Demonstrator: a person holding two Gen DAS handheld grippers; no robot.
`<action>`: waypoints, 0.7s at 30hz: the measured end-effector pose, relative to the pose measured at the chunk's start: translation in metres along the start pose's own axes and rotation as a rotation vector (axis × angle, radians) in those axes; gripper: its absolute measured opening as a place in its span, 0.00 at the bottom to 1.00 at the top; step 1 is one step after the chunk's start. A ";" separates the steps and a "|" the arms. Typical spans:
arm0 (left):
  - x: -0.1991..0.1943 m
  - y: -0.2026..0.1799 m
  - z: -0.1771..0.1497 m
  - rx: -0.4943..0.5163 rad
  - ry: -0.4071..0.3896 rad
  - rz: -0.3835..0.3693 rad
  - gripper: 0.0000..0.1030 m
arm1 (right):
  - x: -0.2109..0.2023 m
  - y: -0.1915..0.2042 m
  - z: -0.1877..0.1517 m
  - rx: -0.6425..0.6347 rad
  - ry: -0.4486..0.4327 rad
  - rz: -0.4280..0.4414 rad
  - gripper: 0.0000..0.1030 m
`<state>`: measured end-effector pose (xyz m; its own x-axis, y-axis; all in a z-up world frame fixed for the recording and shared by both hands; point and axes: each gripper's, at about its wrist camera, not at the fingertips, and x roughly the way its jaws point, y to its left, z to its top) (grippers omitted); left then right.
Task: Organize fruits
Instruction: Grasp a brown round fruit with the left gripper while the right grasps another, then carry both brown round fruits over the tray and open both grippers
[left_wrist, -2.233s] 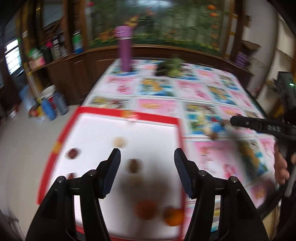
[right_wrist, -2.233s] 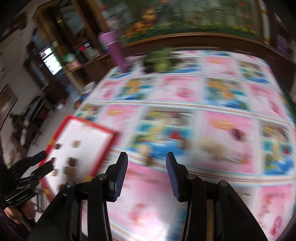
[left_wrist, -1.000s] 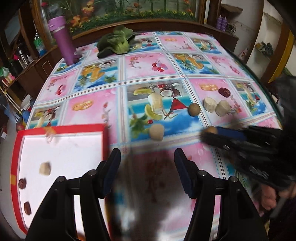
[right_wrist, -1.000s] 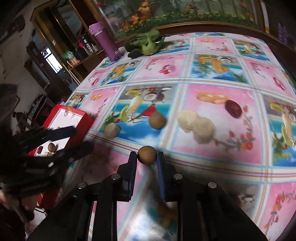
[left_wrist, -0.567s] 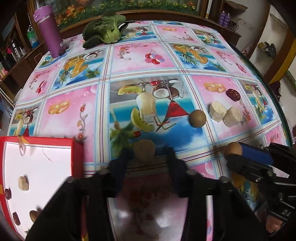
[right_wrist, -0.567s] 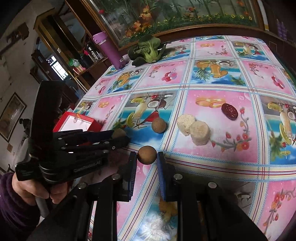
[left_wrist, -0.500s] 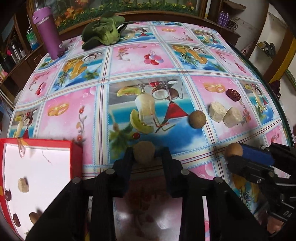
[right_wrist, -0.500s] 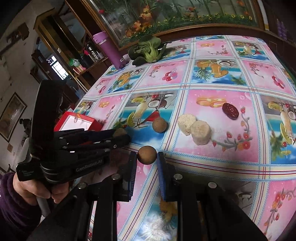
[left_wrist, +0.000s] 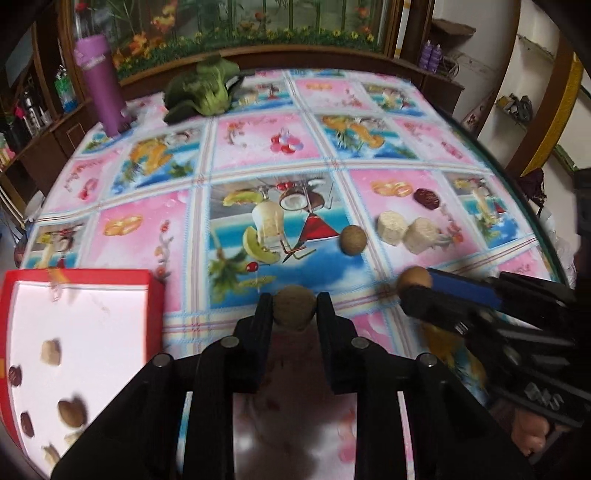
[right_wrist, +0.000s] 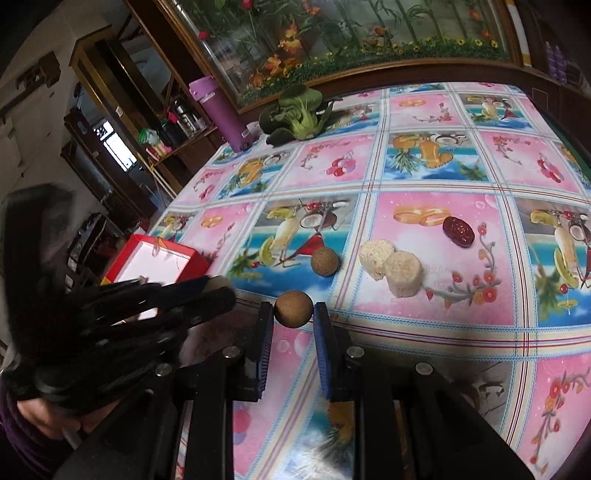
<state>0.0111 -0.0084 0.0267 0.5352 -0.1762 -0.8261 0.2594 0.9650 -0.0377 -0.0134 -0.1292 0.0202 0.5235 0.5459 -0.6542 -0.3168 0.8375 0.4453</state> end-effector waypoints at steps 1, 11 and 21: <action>-0.009 0.000 -0.003 0.003 -0.019 0.001 0.25 | -0.001 0.006 0.000 -0.005 -0.001 0.003 0.20; -0.105 0.067 -0.051 -0.095 -0.176 0.101 0.25 | 0.008 0.105 0.008 -0.163 0.013 0.072 0.20; -0.145 0.188 -0.106 -0.326 -0.215 0.277 0.25 | 0.060 0.182 0.007 -0.239 0.080 0.098 0.20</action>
<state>-0.1027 0.2188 0.0801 0.7115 0.0934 -0.6965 -0.1641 0.9858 -0.0353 -0.0337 0.0563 0.0666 0.4201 0.6168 -0.6656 -0.5456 0.7578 0.3579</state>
